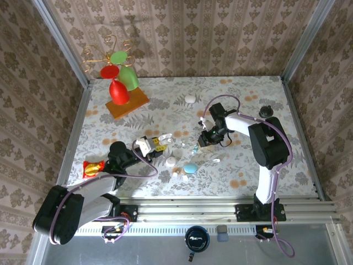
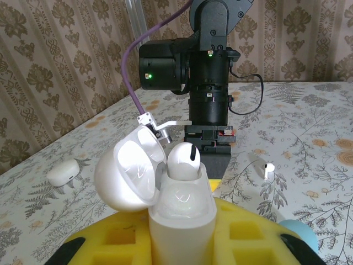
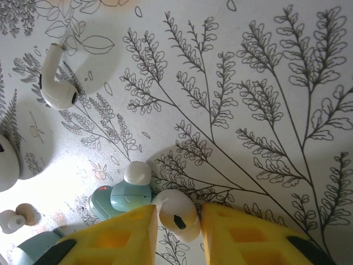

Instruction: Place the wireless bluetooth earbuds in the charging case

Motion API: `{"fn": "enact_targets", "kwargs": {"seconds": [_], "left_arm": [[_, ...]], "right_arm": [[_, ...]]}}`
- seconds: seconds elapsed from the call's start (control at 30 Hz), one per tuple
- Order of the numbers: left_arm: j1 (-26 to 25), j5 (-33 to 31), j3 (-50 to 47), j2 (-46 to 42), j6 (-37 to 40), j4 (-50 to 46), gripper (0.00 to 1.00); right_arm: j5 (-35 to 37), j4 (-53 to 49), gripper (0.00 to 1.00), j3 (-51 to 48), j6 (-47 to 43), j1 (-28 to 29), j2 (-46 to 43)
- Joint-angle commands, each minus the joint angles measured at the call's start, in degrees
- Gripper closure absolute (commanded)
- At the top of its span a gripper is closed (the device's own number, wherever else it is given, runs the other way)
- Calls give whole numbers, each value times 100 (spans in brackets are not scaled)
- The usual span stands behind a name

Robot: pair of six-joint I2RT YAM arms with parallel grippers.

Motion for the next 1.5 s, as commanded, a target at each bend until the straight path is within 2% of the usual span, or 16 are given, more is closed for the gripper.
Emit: {"fn": "enact_targets", "kwargs": {"seconds": [0.0,0.2,0.47,0.57,0.67,0.87,1.2,1.47], "left_arm": [[-53,55,23,-85,140,127,100],[-57,22,23,-14,163,122,99],[-75,-119,98,174,36,119,99],[-79,-103,128,259,27,168,99],[-84,-86,125,293,17,175,99],[-84,-88,128,306,36,163,99],[-84,-64,125,293,49,154,99],[-84,-49,152,311,48,119,99]], "right_arm": [[217,-202,72,-111,118,-22,-125],[525,489,74,-346,309,-26,-591],[1197,1696,75,-919,173,238,-1833],[1251,1920,74,-1006,156,278,-2096],[1359,1506,70,-766,362,202,-1944],[685,480,63,-241,541,86,-1113],[174,-117,63,78,578,57,-160],[283,-164,68,42,589,58,60]]}}
